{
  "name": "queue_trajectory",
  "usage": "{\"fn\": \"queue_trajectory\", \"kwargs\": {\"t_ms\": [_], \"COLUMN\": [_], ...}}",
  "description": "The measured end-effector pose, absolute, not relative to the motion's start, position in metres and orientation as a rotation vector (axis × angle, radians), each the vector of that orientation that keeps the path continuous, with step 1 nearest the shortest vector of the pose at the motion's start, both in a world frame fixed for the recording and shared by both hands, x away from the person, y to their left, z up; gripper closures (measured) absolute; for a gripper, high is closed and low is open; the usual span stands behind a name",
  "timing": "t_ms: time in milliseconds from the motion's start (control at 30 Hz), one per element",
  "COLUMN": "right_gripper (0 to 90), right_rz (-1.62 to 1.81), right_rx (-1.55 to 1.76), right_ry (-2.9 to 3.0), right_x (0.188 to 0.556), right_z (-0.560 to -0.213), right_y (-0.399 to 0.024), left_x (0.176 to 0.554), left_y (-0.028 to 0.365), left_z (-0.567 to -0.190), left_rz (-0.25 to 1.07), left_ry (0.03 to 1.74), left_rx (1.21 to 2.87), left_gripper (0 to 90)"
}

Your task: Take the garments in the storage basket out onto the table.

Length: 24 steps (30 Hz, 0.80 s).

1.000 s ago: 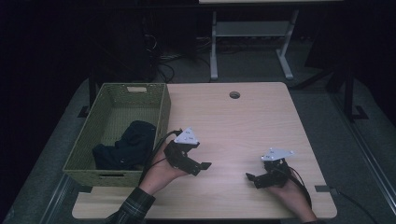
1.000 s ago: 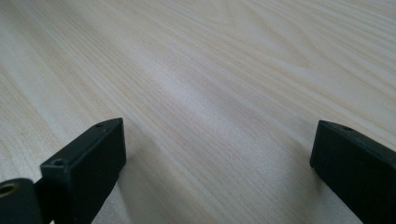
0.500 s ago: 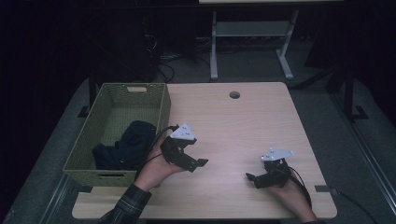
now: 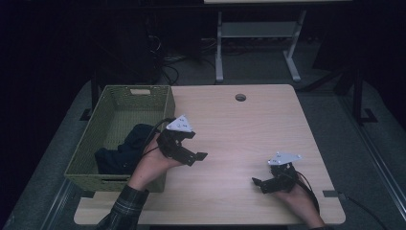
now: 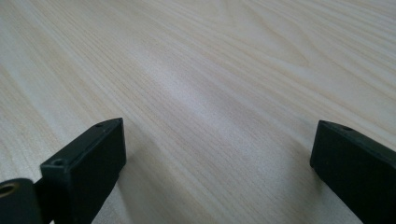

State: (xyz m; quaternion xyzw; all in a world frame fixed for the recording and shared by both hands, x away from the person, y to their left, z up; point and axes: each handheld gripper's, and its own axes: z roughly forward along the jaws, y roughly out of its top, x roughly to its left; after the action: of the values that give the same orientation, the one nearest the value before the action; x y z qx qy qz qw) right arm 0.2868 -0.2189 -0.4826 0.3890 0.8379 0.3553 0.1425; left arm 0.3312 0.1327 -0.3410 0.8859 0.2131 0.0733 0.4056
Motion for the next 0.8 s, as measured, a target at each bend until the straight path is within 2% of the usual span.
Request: {"fn": "queue_trajectory", "kwargs": {"t_ms": [367,800], "right_gripper": [3.2,3.2], "right_rz": [1.025,1.024], "right_rx": [1.122,1.121], "right_ry": [2.417,2.418], "right_x": [0.287,0.287], "right_z": [-0.483,-0.483], "right_y": [-0.219,-0.219], "left_x": [0.336,0.338], "left_y": [0.138,0.163], "left_z": [-0.332,-0.324], "left_rz": [0.168,0.194], "left_ry": [0.540,0.608], "left_rx": [2.262,2.247], "left_gripper": [13.8,13.9]}}
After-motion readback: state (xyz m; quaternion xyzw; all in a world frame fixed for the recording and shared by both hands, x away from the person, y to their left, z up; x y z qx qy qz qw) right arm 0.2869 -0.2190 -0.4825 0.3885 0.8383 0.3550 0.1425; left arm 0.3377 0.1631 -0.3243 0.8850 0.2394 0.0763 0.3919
